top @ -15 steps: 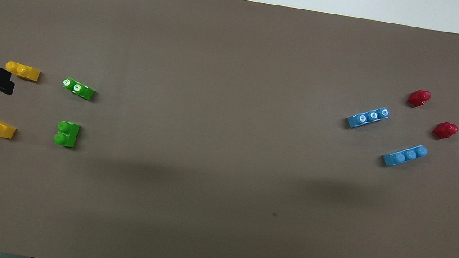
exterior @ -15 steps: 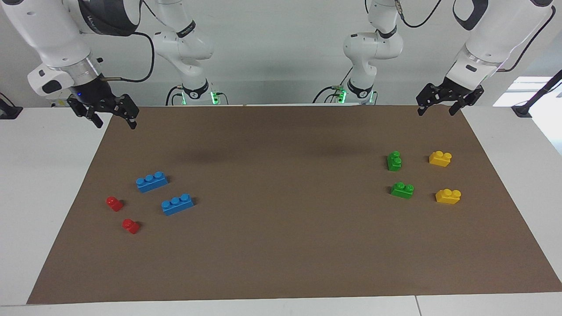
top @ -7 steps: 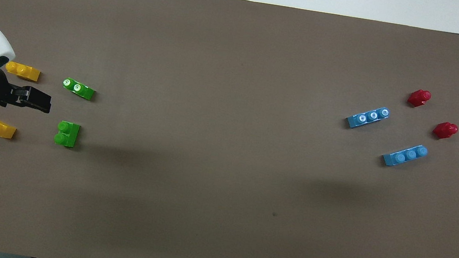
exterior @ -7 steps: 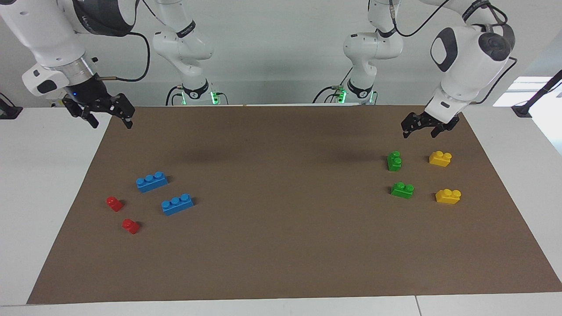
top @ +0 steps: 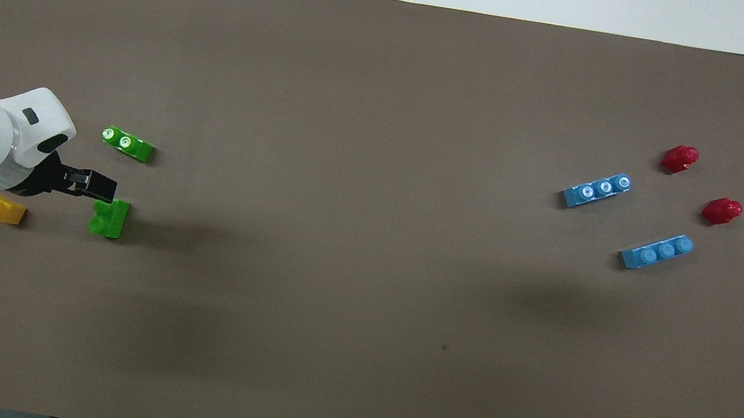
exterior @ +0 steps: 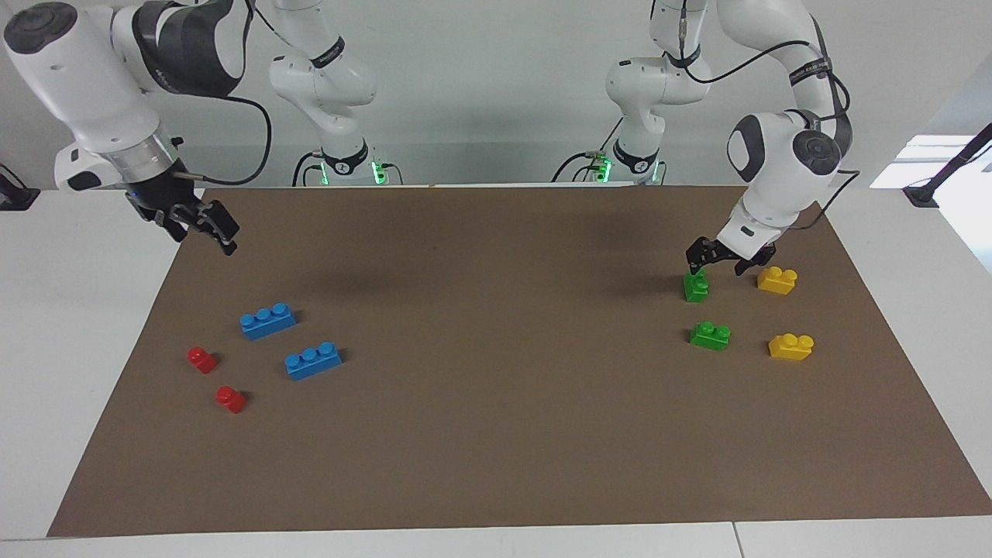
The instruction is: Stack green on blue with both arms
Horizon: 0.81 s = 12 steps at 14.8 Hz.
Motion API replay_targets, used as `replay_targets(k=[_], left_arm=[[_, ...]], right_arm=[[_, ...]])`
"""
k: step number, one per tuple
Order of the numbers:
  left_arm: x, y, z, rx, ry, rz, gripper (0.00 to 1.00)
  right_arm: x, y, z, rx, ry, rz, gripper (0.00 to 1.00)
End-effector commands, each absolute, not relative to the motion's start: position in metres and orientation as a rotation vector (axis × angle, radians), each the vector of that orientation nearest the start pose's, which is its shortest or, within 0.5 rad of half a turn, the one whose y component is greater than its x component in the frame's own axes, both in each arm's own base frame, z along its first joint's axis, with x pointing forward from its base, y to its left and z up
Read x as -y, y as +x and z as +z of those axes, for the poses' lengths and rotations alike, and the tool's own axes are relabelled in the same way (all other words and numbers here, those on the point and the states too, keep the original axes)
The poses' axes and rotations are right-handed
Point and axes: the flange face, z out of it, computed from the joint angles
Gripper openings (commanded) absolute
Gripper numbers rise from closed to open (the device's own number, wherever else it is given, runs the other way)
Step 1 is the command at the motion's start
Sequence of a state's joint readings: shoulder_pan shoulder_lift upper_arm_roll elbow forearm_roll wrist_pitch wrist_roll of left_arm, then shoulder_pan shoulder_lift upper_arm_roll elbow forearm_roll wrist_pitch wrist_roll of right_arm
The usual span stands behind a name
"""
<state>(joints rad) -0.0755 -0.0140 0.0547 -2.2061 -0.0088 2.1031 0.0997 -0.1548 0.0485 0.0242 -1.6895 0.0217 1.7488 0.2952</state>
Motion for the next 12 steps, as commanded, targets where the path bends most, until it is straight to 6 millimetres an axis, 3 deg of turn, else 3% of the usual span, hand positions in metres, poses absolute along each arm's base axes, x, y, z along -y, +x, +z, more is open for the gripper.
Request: replay_targets(k=[1, 3, 6, 7, 8, 9, 10, 12], left_arm=[[0.007, 0.510, 0.346, -0.210, -3.145, 0.137, 1.00], [0.008, 0.510, 0.331, -0.207, -3.144, 0.127, 1.00], [0.010, 0.511, 0.318, -0.209, -3.142, 0.144, 0.98], [0.011, 0.511, 0.313, -0.211, -3.141, 0.149, 0.92], [0.013, 0.511, 0.312, -0.211, -3.141, 0.149, 0.71], [0.014, 0.510, 0.310, -0.214, -3.140, 0.159, 0.33], [0.014, 0.507, 0.308, -0.211, -3.140, 0.168, 0.03], [0.013, 0.505, 0.307, -0.197, -3.140, 0.190, 0.00]], right_arm=[[0.080, 0.606, 0.523, -0.895, -2.871, 0.033, 1.00], [0.091, 0.625, 0.502, -1.003, -2.750, 0.089, 1.00], [0.084, 0.648, 0.468, -1.147, -2.583, 0.193, 0.99], [0.083, 0.658, 0.460, -1.180, -2.535, 0.210, 0.99], [0.080, 0.668, 0.452, -1.187, -2.513, 0.224, 0.99], [0.074, 0.676, 0.444, -1.182, -2.508, 0.229, 0.99], [0.069, 0.682, 0.434, -1.182, -2.501, 0.237, 0.99], [0.065, 0.688, 0.401, -1.213, -2.411, 0.322, 0.99]])
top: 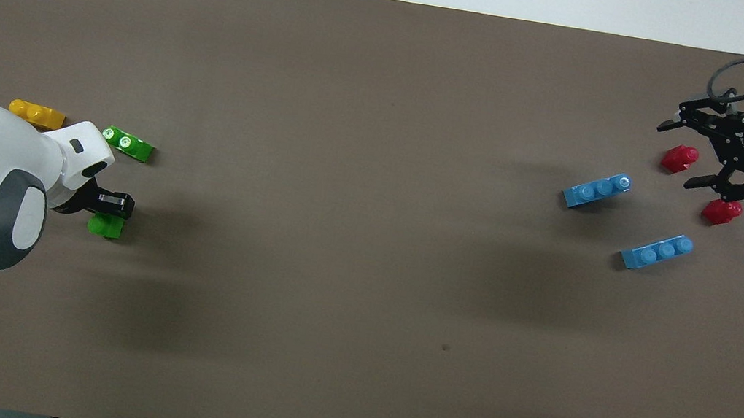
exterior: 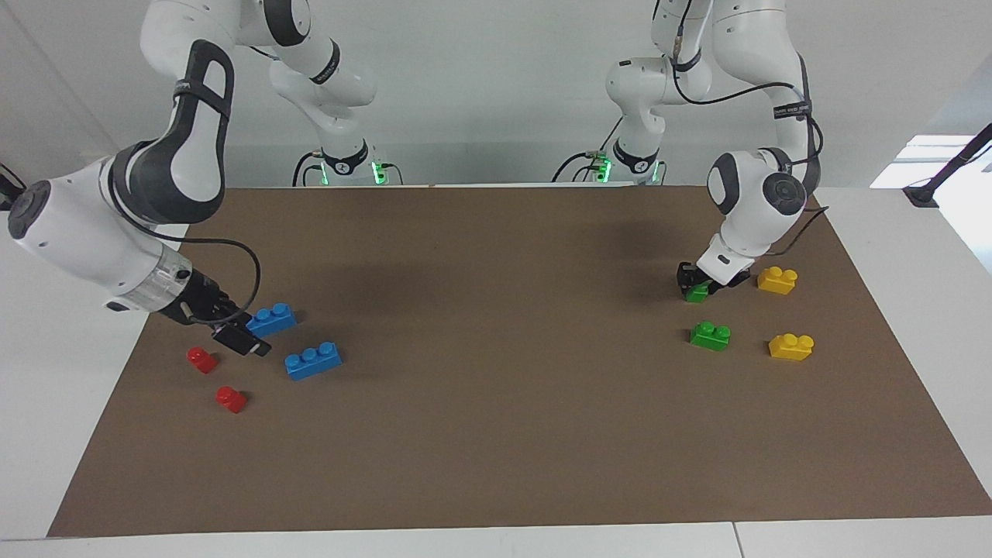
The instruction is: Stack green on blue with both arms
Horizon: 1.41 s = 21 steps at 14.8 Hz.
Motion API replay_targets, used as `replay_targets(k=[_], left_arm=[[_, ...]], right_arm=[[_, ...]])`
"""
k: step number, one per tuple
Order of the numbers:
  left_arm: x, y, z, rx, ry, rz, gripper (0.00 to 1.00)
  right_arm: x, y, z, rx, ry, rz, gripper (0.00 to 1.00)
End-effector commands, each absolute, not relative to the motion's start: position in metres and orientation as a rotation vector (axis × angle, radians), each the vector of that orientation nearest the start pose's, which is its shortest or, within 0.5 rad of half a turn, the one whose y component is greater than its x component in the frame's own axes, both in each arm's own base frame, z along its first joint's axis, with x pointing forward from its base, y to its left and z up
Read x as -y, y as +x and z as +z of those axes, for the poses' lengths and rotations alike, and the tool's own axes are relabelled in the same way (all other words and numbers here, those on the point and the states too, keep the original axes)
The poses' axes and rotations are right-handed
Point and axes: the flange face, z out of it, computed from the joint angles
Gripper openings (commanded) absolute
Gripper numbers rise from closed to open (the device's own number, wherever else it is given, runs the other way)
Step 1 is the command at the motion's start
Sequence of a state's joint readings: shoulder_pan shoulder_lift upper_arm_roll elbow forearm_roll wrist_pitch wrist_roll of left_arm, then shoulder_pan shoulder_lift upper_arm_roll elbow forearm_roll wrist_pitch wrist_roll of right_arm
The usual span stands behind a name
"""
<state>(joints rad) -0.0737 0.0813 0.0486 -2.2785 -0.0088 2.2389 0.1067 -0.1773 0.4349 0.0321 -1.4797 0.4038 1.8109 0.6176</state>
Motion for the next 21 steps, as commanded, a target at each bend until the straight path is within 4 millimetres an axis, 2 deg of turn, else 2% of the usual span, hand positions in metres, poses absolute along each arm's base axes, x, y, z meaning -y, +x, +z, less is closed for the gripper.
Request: replay_targets(k=[1, 2, 3, 4, 6, 7, 9, 10, 11, 14, 16, 17, 18, 21], left_arm=[[0.014, 0.506, 0.309, -0.192, -3.140, 0.193, 0.00], [0.015, 0.508, 0.314, -0.182, -3.141, 0.224, 0.00], [0.022, 0.517, 0.332, -0.114, -3.142, 0.260, 0.00], [0.040, 0.524, 0.351, -0.008, -3.128, 0.303, 0.00], [0.096, 0.532, 0.388, 0.236, -3.088, 0.305, 0.00], [0.121, 0.534, 0.400, 0.437, -3.055, 0.306, 0.00], [0.182, 0.525, 0.411, 0.803, -2.983, 0.273, 0.00], [0.197, 0.524, 0.418, 0.936, -2.961, 0.258, 0.00], [0.202, 0.526, 0.419, 1.047, -2.950, 0.286, 0.00], [0.214, 0.523, 0.428, 1.186, -2.935, 0.322, 0.00], [0.225, 0.527, 0.435, 1.503, -2.790, 0.291, 0.00], [0.230, 0.528, 0.437, 1.709, -2.682, 0.265, 0.00], [0.232, 0.530, 0.438, 1.842, -2.608, 0.246, 0.00], [0.232, 0.531, 0.437, 1.979, -2.508, 0.244, 0.00]], right_arm=[[0.063, 0.690, 0.393, -1.218, -2.387, 0.336, 0.99], [0.059, 0.687, 0.383, -1.226, -2.388, 0.366, 0.99], [0.052, 0.680, 0.369, -1.235, -2.388, 0.422, 0.99], [0.049, 0.674, 0.356, -1.248, -2.387, 0.462, 0.99], [0.051, 0.667, 0.345, -1.262, -2.381, 0.504, 0.99], [0.053, 0.661, 0.336, -1.269, -2.379, 0.547, 0.99], [0.050, 0.649, 0.324, -1.280, -2.376, 0.596, 0.99], [0.052, 0.645, 0.320, -1.284, -2.375, 0.612, 0.99], [0.058, 0.639, 0.317, -1.297, -2.367, 0.622, 0.99], [0.073, 0.635, 0.309, -1.324, -2.351, 0.621, 0.99], [0.074, 0.639, 0.304, -1.329, -2.354, 0.607, 0.99], [0.072, 0.643, 0.309, -1.323, -2.362, 0.584, 0.99], [0.070, 0.646, 0.309, -1.327, -2.363, 0.554, 1.00], [0.071, 0.653, 0.295, -1.338, -2.359, 0.538, 1.00]])
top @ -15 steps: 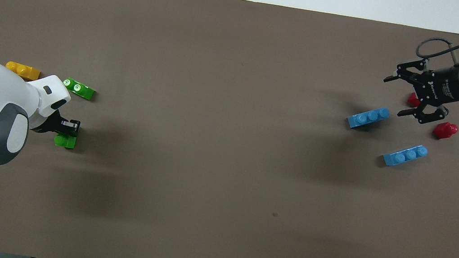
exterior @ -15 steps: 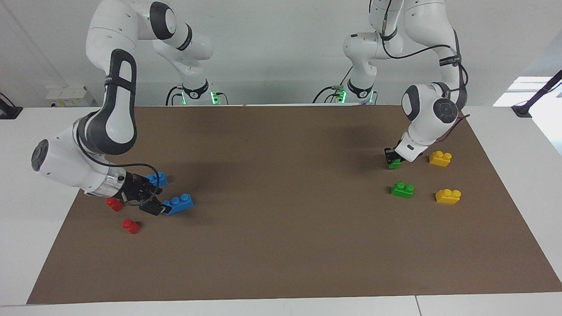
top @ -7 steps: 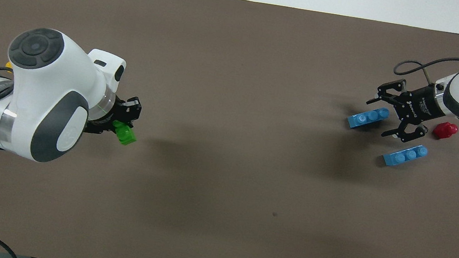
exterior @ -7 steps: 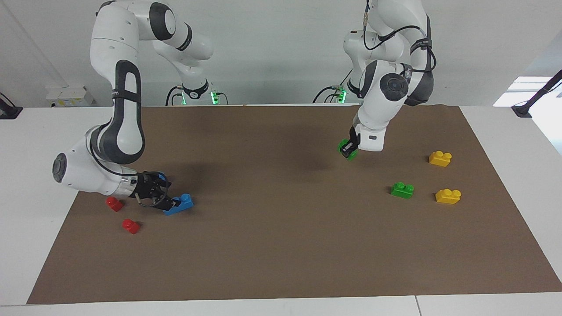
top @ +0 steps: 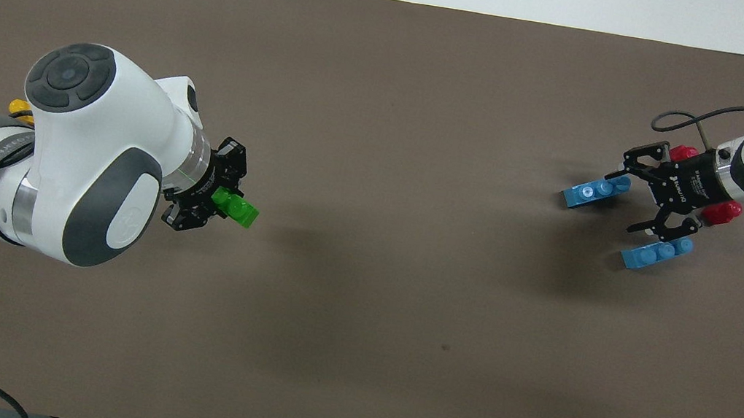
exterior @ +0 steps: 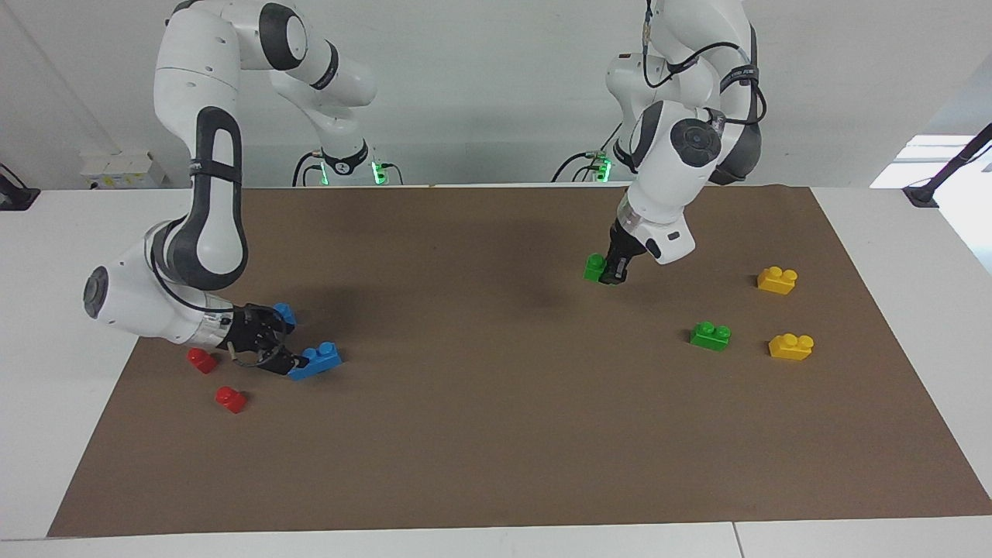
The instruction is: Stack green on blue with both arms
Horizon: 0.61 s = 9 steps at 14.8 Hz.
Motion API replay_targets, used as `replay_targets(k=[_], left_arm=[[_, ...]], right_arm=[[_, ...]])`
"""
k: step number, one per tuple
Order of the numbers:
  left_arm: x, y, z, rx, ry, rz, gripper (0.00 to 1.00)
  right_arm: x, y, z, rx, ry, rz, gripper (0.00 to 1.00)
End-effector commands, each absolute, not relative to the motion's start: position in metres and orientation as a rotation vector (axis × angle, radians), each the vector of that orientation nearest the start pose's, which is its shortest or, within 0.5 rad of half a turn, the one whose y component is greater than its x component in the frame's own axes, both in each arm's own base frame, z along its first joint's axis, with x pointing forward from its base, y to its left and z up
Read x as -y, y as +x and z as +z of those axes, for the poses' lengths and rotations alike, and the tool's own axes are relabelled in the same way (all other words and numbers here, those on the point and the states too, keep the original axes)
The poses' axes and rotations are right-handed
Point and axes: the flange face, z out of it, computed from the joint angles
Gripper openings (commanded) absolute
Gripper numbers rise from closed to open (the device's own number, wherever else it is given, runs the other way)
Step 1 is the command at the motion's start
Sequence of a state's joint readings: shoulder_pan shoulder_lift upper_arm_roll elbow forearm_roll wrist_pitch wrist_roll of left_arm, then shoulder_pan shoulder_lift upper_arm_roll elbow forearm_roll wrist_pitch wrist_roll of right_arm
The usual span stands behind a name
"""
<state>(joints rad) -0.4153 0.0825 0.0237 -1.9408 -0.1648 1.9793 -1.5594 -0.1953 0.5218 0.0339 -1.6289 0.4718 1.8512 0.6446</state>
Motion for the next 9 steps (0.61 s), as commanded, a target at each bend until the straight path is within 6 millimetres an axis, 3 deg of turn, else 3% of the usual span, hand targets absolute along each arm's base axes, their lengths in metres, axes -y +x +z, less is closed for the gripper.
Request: replay_targets(k=[1, 5, 9], left_arm=[[0.233, 0.533, 0.439, 2.078, -2.448, 0.239, 0.00], [0.234, 0.533, 0.438, 2.177, -2.368, 0.233, 0.00], [0.234, 0.533, 0.438, 2.175, -2.372, 0.232, 0.00]], right_arm=[[0.072, 0.655, 0.290, -1.339, -2.359, 0.542, 1.00], [0.075, 0.656, 0.272, -1.354, -2.355, 0.545, 1.00], [0.078, 0.659, 0.272, -1.367, -2.349, 0.507, 1.00]])
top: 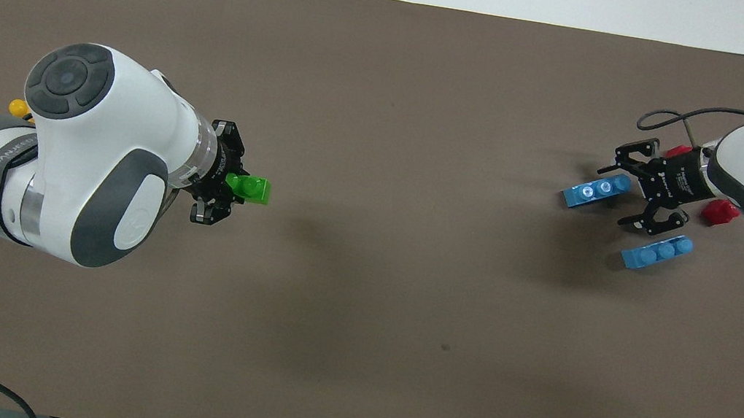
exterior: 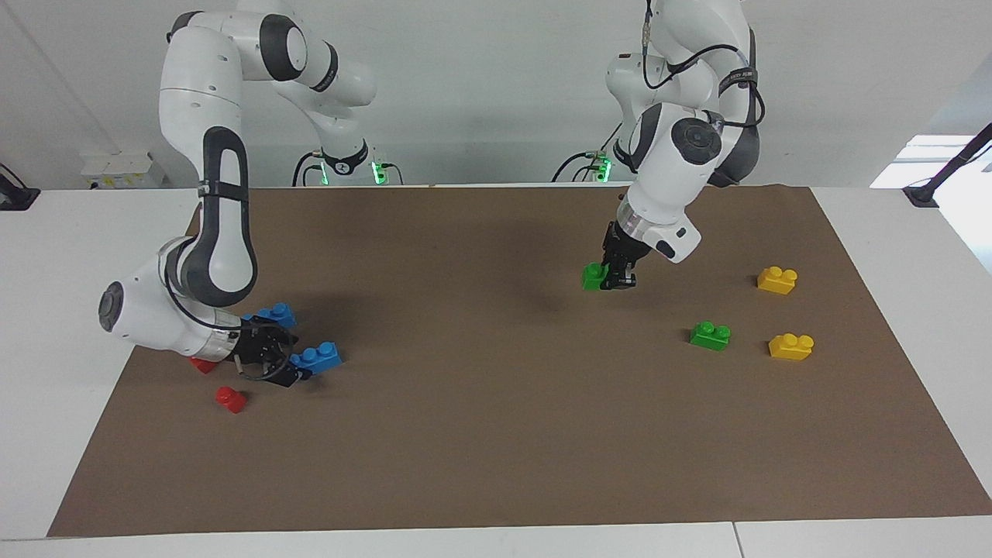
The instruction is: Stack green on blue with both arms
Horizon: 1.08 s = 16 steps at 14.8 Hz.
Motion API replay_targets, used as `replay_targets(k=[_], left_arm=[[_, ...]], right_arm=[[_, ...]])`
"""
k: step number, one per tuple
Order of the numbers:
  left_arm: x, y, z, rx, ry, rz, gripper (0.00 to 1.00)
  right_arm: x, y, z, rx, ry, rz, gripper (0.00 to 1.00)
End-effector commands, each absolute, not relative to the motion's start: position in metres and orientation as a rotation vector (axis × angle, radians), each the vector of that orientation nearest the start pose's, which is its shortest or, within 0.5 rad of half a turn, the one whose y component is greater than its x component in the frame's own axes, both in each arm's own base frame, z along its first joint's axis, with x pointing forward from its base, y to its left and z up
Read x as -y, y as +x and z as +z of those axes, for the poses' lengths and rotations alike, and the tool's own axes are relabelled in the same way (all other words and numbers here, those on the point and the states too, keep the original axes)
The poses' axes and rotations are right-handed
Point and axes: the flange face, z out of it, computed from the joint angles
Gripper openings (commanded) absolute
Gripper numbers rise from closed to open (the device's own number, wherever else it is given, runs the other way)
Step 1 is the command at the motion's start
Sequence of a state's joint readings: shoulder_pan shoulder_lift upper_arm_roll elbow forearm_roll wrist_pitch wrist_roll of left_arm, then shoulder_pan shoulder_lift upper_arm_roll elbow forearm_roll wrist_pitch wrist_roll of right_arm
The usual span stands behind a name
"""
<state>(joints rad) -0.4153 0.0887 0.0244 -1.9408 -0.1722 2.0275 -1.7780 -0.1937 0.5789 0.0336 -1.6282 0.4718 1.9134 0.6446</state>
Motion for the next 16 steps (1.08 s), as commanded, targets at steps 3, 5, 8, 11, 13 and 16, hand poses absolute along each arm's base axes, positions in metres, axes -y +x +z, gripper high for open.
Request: replay_targets(k=[3, 5, 8, 11, 13, 16], left_arm=[[0.234, 0.534, 0.439, 2.179, -2.369, 0.231, 0.00], [0.242, 0.530, 0.438, 2.175, -2.369, 0.234, 0.00], [0.251, 0.526, 0.440, 2.201, -2.346, 0.233, 0.00], [0.256, 0.525, 0.441, 2.230, -2.328, 0.229, 0.00], [0.266, 0.525, 0.443, 2.301, -2.284, 0.213, 0.00], [0.269, 0.526, 0.445, 2.383, -2.209, 0.203, 0.00]], right_arm=[[0.081, 0.661, 0.271, -1.378, -2.343, 0.478, 0.99], [0.086, 0.661, 0.271, -1.391, -2.336, 0.459, 0.99], [0.087, 0.660, 0.269, -1.397, -2.328, 0.462, 0.89], [0.084, 0.662, 0.270, -1.414, -2.297, 0.461, 0.52], [0.079, 0.662, 0.269, -1.414, -2.281, 0.466, 0.30], [0.078, 0.664, 0.271, -1.388, -2.307, 0.450, 0.00]])
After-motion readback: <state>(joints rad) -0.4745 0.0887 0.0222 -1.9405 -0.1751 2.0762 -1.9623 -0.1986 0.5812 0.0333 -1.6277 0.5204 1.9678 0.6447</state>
